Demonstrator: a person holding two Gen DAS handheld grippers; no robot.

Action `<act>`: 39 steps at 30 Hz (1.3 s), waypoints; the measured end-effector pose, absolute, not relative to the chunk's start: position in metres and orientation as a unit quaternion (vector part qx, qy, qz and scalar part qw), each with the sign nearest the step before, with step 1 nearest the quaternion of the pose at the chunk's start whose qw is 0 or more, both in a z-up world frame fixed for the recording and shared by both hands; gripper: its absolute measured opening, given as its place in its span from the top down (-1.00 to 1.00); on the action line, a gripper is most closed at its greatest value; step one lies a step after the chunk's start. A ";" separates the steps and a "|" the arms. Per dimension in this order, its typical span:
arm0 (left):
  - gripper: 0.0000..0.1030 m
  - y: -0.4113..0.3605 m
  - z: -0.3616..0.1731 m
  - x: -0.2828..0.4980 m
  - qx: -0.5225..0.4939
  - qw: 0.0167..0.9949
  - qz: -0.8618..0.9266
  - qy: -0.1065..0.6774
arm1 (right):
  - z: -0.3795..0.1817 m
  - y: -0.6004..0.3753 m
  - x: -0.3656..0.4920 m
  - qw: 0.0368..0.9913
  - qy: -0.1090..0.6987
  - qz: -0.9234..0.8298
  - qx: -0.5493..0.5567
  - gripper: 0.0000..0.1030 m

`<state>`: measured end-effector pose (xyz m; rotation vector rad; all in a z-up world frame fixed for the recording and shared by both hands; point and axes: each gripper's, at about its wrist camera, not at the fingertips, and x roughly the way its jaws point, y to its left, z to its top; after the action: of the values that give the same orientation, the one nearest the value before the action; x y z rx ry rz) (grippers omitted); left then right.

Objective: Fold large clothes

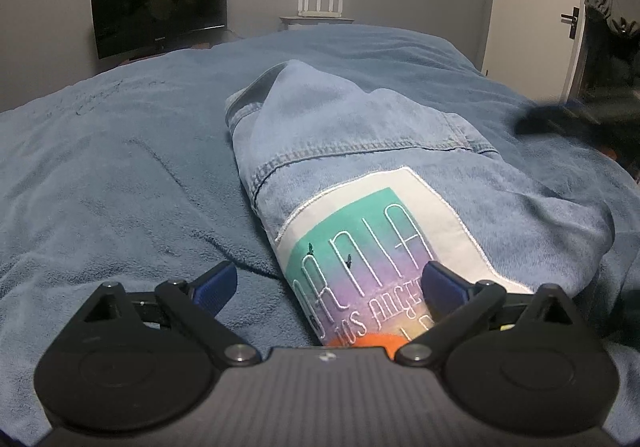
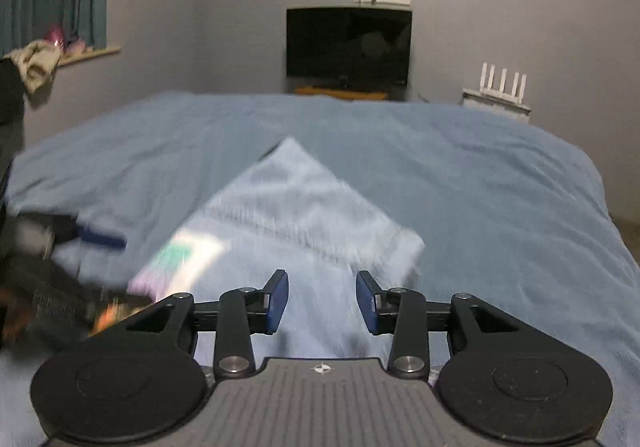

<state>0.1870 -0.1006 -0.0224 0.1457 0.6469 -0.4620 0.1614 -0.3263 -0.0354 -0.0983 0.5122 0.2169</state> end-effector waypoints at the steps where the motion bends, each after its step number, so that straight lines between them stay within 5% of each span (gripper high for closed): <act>1: -0.96 -0.100 -0.022 0.187 0.069 0.919 -0.225 0.315 | -0.033 -0.318 0.176 0.962 0.249 0.109 -0.038 0.22; 6: -0.96 -0.099 -0.024 0.189 0.056 0.917 -0.227 0.323 | -0.029 -0.273 0.264 0.960 0.257 0.114 -0.015 0.59; 20: -1.00 -0.088 -0.036 0.210 -0.001 0.897 -0.268 0.352 | -0.105 -0.237 0.398 0.923 0.377 0.073 -0.017 0.65; 28: -1.00 -0.095 -0.034 0.204 0.020 0.903 -0.261 0.341 | -0.053 -0.304 0.300 0.951 0.297 0.075 0.050 0.31; 39: -1.00 -0.099 -0.023 0.170 0.056 0.921 -0.209 0.325 | -0.025 -0.356 0.122 0.943 0.322 0.074 0.038 0.21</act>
<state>0.1699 -0.0994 -0.0233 0.1159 0.6671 -0.4303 0.1221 -0.3557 -0.0253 0.0777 0.6555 0.1507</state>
